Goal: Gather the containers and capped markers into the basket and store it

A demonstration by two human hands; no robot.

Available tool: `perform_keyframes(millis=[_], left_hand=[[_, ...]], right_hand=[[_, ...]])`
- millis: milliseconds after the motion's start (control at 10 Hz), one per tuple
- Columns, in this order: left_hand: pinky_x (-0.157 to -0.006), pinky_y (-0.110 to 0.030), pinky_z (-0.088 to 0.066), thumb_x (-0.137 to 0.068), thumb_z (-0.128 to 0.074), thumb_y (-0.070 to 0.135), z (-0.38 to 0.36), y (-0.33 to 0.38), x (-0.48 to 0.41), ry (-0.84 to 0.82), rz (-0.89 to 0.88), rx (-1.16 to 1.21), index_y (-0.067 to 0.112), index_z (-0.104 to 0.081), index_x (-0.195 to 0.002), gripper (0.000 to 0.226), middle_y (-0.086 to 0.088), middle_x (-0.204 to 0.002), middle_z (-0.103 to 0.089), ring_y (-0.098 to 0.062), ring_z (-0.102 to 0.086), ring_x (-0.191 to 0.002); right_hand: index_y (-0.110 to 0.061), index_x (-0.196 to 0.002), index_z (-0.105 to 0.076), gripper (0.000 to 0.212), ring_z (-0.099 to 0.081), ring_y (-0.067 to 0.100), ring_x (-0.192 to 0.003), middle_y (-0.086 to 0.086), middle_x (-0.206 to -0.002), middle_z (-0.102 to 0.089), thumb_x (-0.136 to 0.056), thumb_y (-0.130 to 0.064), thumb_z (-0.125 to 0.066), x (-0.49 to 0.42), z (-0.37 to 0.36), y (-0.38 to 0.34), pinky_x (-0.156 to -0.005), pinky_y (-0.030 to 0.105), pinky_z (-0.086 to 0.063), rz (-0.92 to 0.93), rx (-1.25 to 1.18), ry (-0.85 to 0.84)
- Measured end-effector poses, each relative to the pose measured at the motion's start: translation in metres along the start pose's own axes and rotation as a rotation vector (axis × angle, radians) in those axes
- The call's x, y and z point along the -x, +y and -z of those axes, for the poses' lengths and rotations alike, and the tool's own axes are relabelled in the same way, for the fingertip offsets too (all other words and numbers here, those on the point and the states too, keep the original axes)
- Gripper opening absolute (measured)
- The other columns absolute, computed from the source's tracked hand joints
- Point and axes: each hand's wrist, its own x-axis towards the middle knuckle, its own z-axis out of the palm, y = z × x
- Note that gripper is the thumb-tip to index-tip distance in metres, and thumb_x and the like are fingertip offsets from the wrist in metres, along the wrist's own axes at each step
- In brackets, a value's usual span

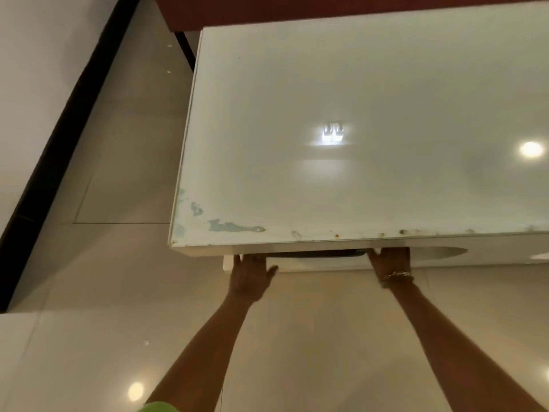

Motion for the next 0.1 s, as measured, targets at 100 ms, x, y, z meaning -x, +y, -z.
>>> perform_keyframes(millis=[100], left_hand=[[-0.114, -0.051, 0.006, -0.093, -0.027, 0.054, 0.0217, 0.0332, 0.0466, -0.302, -0.186, -0.077, 0.015, 0.002, -0.147, 0.072, -0.008, -0.157, -0.005, -0.025, 0.0, -0.144]], right_hand=[[-0.004, -0.132, -0.042, 0.084, -0.038, 0.041, -0.13, 0.026, -0.137, -0.046, -0.079, -0.066, -0.022, 0.0646, 0.0504, -0.0243, -0.107, 0.058, -0.022, -0.032, -0.208, -0.236]])
